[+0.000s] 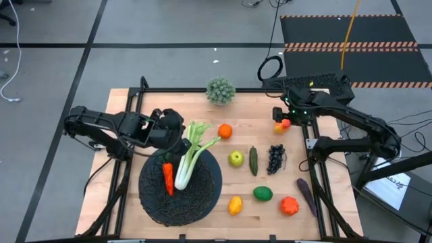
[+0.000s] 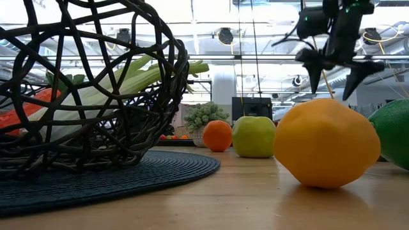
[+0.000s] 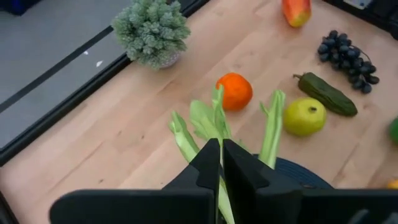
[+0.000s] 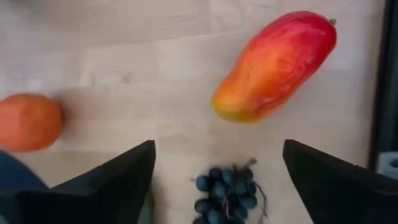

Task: Build produce basket
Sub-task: Put the orange mango into the black wire basket

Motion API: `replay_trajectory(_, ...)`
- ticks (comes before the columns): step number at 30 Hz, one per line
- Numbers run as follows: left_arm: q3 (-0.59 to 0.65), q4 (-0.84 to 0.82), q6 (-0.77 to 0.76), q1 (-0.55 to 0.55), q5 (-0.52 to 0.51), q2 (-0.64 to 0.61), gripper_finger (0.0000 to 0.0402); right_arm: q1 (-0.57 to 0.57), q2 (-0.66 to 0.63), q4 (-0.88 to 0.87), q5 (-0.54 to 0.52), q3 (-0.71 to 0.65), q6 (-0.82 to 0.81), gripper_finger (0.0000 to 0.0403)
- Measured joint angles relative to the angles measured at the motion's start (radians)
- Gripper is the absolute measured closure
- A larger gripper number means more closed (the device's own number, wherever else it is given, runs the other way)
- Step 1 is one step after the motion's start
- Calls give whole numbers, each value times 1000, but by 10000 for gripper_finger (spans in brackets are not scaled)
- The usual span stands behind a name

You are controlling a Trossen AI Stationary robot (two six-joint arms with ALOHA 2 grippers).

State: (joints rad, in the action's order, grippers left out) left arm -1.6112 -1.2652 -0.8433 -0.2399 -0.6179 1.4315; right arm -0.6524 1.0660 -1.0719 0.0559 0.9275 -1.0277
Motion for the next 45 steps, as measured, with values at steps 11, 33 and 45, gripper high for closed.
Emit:
replay_trajectory(11,0,29,-15,68,0,0,398,-16,0,98,-27,-155,-87,28)
replay_trajectory(33,1,95,-2,96,0,0,385,-153,-1,545,-29,-470,-207,44)
replay_trajectory(45,1,95,-54,96,0,1,382,-153,-3,569,-32,-503,-86,167)
